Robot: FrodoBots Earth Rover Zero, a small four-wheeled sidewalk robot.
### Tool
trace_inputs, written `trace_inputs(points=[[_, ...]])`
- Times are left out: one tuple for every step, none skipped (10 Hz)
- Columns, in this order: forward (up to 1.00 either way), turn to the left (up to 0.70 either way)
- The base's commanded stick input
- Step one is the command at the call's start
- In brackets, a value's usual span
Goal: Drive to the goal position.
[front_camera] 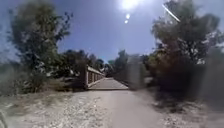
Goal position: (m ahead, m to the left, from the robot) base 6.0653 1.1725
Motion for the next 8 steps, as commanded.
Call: trace_inputs(points=[[0.69,0.01],[0.69,0.11],[0.69,0.14],[0.69,0.14],[0.69,0.14],[0.69,0.12],[0.69,0.06],[0.69,0.01]])
